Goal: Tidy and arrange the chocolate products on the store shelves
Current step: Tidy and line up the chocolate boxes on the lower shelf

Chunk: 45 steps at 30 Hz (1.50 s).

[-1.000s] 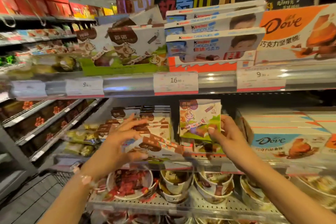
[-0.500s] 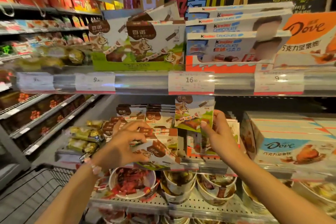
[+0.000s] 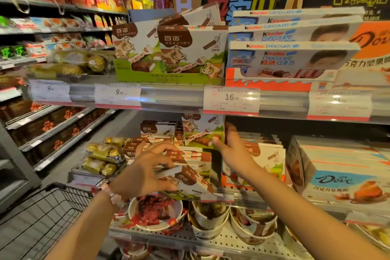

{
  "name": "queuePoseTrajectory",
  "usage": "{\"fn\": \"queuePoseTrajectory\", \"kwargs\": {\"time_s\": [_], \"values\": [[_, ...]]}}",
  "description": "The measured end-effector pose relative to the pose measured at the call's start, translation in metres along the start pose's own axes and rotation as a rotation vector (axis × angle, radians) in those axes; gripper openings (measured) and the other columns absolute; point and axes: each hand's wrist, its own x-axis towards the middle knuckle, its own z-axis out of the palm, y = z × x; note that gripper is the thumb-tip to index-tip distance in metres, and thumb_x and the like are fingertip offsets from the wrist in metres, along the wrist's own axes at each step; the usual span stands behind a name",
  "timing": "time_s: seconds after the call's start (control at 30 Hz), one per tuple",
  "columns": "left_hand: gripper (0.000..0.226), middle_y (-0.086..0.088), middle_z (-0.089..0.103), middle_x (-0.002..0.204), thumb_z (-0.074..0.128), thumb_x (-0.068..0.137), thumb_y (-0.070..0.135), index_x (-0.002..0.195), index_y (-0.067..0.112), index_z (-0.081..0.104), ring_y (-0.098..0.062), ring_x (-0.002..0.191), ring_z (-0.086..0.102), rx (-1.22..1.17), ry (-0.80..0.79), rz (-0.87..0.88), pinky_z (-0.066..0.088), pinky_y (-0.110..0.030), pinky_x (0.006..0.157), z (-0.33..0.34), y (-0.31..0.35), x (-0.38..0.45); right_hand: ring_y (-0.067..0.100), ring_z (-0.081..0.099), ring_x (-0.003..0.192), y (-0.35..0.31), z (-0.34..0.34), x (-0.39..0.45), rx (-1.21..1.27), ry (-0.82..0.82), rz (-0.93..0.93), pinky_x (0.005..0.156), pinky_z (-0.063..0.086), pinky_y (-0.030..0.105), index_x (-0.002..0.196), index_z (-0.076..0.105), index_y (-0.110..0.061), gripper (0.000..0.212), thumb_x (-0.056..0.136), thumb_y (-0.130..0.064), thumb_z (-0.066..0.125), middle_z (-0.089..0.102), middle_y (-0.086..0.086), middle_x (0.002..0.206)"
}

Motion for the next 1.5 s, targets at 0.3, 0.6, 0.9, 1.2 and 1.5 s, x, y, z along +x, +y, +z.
{"fn": "queuePoseTrajectory", "kwargs": {"time_s": [0.3,0.6,0.9,1.2,1.5], "values": [[0.023,0.044,0.025,0.130,0.079,0.062,0.047,0.075,0.033,0.065,0.023,0.128,0.007,-0.052,-0.014,-0.013,-0.012,-0.034,0.110,0.003,-0.007,-0.002,0.007,0.062,0.085,-0.015,0.019,0.008,0.000,-0.176,0.226,0.066,0.048,0.017,0.112,0.054,-0.018,0.020,0.094,-0.012,0.051,0.066,0.003,0.110],[0.021,0.044,0.024,0.126,0.081,0.064,0.041,0.073,0.031,0.066,0.015,0.127,0.019,-0.058,0.004,0.028,-0.004,-0.023,0.106,-0.001,-0.007,0.000,0.018,0.055,0.111,-0.024,0.007,0.017,-0.348,0.007,-0.144,0.086,0.051,0.035,0.114,0.051,-0.028,0.021,0.093,-0.028,0.055,0.058,-0.002,0.118],[0.017,0.038,0.036,0.130,0.073,0.056,0.053,0.064,0.043,0.062,0.005,0.131,0.028,-0.205,-0.005,0.023,0.020,-0.053,0.109,0.000,-0.011,0.003,0.017,0.054,0.113,-0.017,0.012,0.014,-0.581,-0.141,-0.119,0.087,0.051,0.030,0.138,0.030,-0.030,0.041,0.099,-0.032,0.042,0.053,0.002,0.128],[0.040,0.028,0.055,0.121,0.072,0.060,0.058,0.090,0.033,0.069,0.013,0.120,0.040,-0.288,0.168,0.063,0.004,-0.018,0.103,0.003,-0.010,0.004,0.027,0.033,0.137,-0.020,0.008,0.004,-0.934,-0.200,-0.121,0.108,0.032,0.043,0.149,0.009,-0.034,0.066,0.092,-0.062,0.027,0.028,0.003,0.153],[0.034,0.027,0.066,0.101,0.067,0.072,0.053,0.102,0.038,0.063,0.005,0.105,0.056,-0.556,0.139,-0.083,0.025,-0.055,0.109,-0.003,0.000,-0.001,-0.007,0.024,0.133,-0.018,0.002,-0.023,-0.414,-0.039,-0.337,0.104,0.020,0.014,0.140,0.017,-0.042,0.061,0.087,-0.072,0.022,0.028,-0.021,0.142]]}}
